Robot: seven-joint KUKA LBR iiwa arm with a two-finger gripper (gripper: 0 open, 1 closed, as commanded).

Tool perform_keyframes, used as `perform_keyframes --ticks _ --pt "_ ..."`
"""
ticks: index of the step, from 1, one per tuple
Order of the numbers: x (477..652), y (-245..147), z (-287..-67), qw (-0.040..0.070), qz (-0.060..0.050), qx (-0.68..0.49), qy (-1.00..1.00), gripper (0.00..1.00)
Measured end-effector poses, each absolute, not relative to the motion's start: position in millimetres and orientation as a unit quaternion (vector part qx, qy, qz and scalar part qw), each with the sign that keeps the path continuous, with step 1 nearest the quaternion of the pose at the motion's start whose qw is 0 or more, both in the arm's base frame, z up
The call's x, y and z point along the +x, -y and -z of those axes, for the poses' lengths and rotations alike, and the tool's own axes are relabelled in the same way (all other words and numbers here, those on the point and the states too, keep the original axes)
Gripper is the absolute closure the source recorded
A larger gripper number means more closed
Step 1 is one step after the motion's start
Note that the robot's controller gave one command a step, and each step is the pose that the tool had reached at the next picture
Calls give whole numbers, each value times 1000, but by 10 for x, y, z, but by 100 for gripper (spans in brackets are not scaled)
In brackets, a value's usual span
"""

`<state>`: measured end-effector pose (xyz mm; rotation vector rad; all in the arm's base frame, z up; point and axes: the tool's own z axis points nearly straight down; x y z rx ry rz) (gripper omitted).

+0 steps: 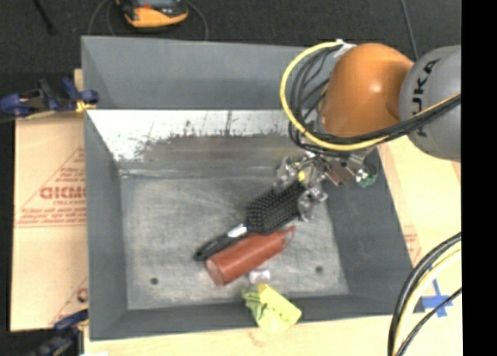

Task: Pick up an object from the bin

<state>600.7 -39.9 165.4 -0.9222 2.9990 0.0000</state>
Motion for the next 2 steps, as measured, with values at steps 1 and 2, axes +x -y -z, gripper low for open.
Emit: perform_keyframes --ticks 1,2 --pt "6007 399 -1654 2 0 -294 -956 100" --pt "5962 250 -2326 1 0 -304 -953 100"
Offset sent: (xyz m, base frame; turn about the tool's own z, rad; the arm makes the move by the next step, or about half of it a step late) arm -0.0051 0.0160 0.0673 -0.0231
